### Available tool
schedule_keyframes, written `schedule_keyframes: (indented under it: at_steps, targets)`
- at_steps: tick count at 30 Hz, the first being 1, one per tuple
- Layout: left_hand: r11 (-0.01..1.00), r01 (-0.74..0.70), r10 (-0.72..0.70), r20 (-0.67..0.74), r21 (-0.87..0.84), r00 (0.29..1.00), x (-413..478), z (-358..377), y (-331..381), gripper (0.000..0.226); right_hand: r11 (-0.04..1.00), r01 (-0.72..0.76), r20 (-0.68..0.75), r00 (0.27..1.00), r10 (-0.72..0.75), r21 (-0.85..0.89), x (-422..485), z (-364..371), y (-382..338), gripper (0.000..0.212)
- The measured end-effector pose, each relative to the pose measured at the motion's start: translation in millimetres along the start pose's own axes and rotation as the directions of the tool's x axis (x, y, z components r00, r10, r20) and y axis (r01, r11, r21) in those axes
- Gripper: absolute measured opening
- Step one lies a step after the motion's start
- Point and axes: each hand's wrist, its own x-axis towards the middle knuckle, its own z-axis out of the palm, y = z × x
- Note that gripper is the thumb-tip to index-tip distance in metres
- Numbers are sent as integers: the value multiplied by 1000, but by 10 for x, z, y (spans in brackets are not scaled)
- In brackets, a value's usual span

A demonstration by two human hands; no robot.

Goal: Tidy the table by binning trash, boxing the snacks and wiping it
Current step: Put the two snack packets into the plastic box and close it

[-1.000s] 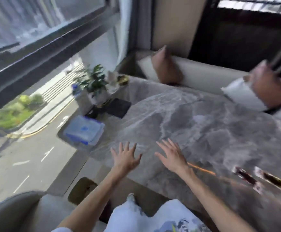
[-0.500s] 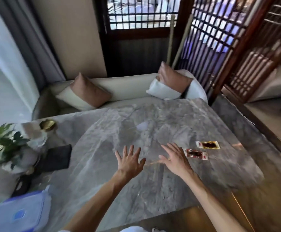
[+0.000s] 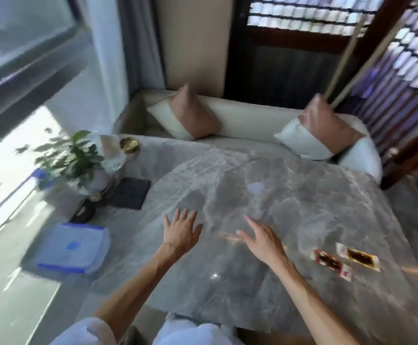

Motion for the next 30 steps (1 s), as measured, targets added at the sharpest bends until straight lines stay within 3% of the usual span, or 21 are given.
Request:
schedule_keyframes:
  at_steps: [5, 8, 10, 14, 20, 24, 28, 30]
  targets:
    - [952, 298, -302, -48, -71, 952, -264, -276, -1379, 47, 983, 161, 142, 975, -173, 92, 404, 603, -1108, 66]
    - [900, 421, -428, -46, -113, 902, -404, -373, -2260, 37, 976, 173, 259, 944, -202, 131, 563, 1046, -1754, 66]
    - [849, 510, -518, -34, -139, 855, -481, -408, -2791, 34, 976, 117, 337, 925, -175, 186, 668, 1343, -2141, 66]
    - [728, 662, -672, 8, -177, 741, -615, -425, -3680, 35, 924, -173, 512, 859, -28, 341, 803, 1970, -2781, 64]
    - [481, 712, -716, 239, -511, 655, -601, -400, -4477, 40, 814, -491, 688, 707, 165, 310, 826, 2639, -3384, 74]
    - [376, 700, -659, 357, -607, 662, -478, -363, -4595, 36, 621, -692, 745, 619, 249, 367, 854, 2861, -3536, 71]
    - [199, 736, -634, 487, -647, 600, -448, -277, -4451, 42, 570, -730, 773, 587, 240, 377, 918, 2880, -3522, 54]
    - [175, 726, -651, 475, -665, 592, -418, -211, -4342, 42, 563, -738, 790, 571, 225, 372, 938, 2824, -3439, 52]
